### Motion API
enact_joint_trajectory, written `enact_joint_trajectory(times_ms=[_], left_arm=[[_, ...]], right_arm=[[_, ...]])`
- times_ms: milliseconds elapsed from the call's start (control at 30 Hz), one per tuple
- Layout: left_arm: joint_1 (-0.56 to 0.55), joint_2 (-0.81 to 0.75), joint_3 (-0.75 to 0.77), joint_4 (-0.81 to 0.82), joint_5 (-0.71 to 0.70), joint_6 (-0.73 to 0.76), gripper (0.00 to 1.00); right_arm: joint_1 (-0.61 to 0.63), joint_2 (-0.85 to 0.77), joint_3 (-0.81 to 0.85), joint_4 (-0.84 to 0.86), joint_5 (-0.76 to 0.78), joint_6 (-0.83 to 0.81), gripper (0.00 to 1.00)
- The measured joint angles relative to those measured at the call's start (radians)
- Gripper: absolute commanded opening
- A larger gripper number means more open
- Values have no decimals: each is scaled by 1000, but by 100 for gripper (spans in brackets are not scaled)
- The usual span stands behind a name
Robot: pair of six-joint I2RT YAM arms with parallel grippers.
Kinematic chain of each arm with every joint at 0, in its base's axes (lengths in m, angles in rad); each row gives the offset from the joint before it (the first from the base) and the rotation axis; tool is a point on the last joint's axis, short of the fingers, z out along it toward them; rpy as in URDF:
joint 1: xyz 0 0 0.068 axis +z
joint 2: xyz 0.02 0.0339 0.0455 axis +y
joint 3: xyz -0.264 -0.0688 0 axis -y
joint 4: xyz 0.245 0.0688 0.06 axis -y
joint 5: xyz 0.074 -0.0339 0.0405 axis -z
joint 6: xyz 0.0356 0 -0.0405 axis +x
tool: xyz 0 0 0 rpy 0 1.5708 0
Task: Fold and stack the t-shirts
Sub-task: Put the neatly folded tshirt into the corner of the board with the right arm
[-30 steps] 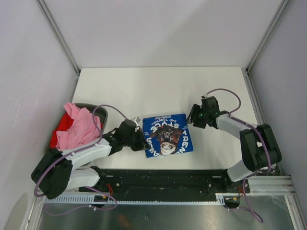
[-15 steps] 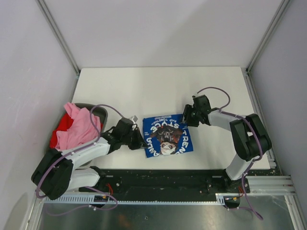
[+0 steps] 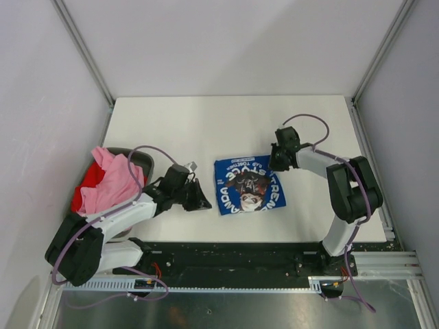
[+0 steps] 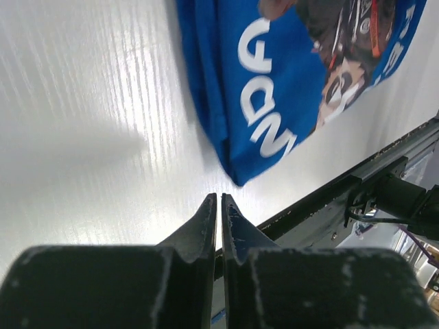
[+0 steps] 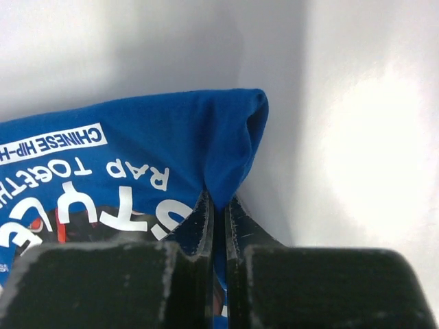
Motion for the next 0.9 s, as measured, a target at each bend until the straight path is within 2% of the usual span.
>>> enact_joint_trajectory(times_ms=[433,900], left_arm=[[7,67,118,-68,24,73,9],[11,267,333,-134,26,124,8]], right_arm=[[-235,172,351,-87,145,-227,0],[-399,649,1067,-258,240,-415,0]])
